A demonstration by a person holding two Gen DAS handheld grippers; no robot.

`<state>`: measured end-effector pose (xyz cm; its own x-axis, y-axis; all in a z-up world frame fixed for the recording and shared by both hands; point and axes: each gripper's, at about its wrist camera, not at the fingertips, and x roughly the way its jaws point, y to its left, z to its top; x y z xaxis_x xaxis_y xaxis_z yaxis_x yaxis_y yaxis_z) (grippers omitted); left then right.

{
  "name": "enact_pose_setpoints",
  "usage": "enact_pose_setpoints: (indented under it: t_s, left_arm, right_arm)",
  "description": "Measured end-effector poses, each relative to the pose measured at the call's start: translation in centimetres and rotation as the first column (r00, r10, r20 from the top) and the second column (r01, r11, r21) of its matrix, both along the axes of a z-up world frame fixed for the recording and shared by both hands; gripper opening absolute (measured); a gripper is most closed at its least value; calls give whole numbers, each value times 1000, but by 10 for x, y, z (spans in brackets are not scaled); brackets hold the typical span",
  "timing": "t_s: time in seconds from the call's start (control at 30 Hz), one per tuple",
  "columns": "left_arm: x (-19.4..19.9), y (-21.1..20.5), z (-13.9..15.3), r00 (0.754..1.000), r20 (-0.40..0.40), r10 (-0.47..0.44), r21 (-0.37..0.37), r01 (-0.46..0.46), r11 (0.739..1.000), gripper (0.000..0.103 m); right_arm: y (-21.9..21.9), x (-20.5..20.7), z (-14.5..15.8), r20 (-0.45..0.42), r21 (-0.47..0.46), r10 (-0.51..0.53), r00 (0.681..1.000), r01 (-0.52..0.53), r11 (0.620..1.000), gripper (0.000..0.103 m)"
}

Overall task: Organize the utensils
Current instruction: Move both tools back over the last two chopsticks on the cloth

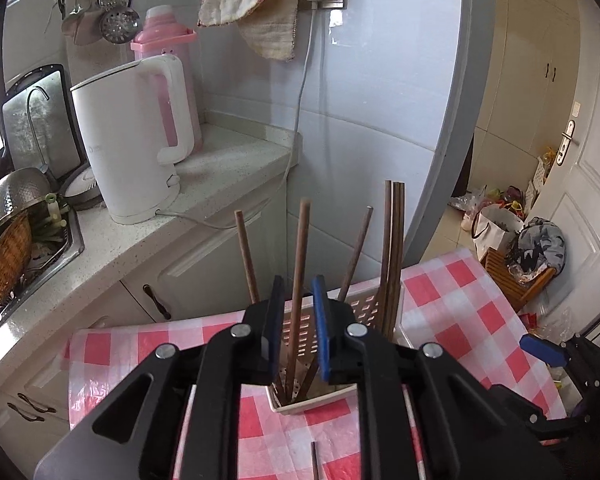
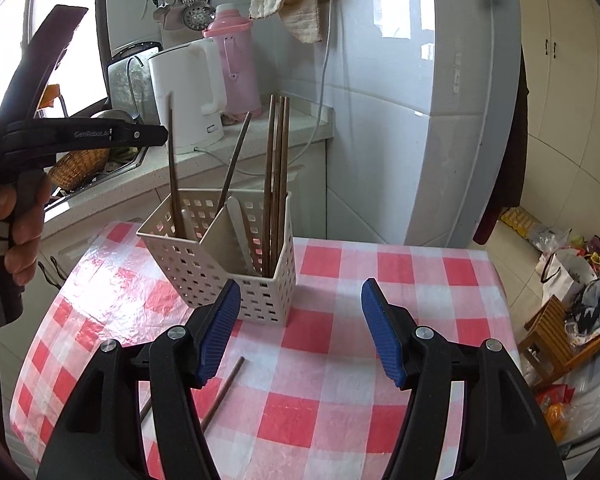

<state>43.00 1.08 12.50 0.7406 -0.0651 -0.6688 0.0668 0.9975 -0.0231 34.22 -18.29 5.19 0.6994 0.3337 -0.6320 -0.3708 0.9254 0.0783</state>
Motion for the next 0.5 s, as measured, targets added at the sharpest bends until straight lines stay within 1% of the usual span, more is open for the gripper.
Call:
enact_pose_setpoints:
  t_s: [0.03,0.07,0.1,0.27,0.33,0.4,0.5]
  left_arm:
    - [-1,2,0,1000,2,4,-7,-4,1000,18]
    - [-2,3,1,1000,9,8,-14,-7,1000,24]
    - [-5,5,3,1000,17,8,-17,-7,1000,27]
    - [-31,16,8,999,48,19,-32,-17,999,27]
    - [-48,24,5,998,53,27,-49,-24,998,27]
    - [-70,35,-4,998,50,39,-69,-35,997,27]
    - [-104,50,-27,998,27,62,-99,-59,993,27]
  right_arm:
    - [-1,-2,-1,-1,2,-2,1000,2,1000,61]
    - [-2,-4,-2,-2,5,-3,1000,3,1000,62]
    - [-3,-5,-3,-3,8,-5,1000,5,1000,64]
    - [-11,-21,-14,-16,24,-22,1000,22,999,64]
    - [-13,-30,-21,-20,30,-31,999,32,999,70]
    - [-14,-43,-32,-35,34,-42,999,43,998,70]
    - [-13,-61,-50,-65,37,-50,997,53,998,70]
